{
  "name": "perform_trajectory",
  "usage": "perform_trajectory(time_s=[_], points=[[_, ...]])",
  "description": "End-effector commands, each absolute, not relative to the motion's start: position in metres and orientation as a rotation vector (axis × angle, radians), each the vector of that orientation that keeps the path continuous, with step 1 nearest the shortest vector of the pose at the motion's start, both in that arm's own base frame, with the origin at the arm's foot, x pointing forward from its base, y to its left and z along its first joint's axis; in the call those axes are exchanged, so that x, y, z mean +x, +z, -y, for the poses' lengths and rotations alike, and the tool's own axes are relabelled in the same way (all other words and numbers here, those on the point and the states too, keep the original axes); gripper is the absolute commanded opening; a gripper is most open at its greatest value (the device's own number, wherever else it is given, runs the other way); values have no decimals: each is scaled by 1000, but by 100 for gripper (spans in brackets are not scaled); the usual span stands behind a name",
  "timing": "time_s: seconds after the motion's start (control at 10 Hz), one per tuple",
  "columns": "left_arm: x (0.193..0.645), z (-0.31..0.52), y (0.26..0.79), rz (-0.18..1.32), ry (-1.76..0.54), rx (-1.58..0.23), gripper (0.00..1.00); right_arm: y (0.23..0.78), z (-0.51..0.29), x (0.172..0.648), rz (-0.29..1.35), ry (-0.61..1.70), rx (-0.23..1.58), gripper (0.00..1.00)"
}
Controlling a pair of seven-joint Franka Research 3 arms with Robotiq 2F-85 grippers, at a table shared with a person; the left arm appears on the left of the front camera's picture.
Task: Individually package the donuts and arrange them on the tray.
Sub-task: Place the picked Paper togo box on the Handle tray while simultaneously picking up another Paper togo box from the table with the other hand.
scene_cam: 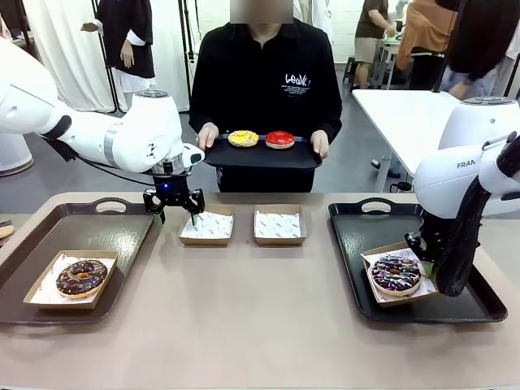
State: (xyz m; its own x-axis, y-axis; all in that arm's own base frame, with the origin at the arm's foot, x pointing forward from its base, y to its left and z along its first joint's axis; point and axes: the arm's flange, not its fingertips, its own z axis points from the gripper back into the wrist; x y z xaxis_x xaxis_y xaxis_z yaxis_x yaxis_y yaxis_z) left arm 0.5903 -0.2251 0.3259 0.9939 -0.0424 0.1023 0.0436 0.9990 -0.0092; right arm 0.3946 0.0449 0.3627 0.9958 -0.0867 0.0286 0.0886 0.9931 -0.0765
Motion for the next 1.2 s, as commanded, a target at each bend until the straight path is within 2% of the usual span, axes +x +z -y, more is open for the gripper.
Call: perform_trajectory(time_s=[0.0, 0.2, 0.3, 0.4, 0.5, 1.1], points=[[590, 226, 326, 134, -15, -37, 0, 354, -41, 385, 42, -65, -86, 100], [591, 226, 328, 136, -14, -43, 0, 353, -41, 385, 38, -63, -84, 100], [591, 226, 328, 131, -13, -47, 14, 353, -41, 384, 37, -62, -82, 87], [591, 226, 327, 128, -13, -49, 5, 353, -41, 384, 36, -61, -82, 97], [591, 226, 326, 124, -12, -53, 0, 353, -41, 383, 36, -61, -80, 100], [591, 224, 327, 102, -19, -60, 0, 357, -40, 378, 43, -58, -61, 100]])
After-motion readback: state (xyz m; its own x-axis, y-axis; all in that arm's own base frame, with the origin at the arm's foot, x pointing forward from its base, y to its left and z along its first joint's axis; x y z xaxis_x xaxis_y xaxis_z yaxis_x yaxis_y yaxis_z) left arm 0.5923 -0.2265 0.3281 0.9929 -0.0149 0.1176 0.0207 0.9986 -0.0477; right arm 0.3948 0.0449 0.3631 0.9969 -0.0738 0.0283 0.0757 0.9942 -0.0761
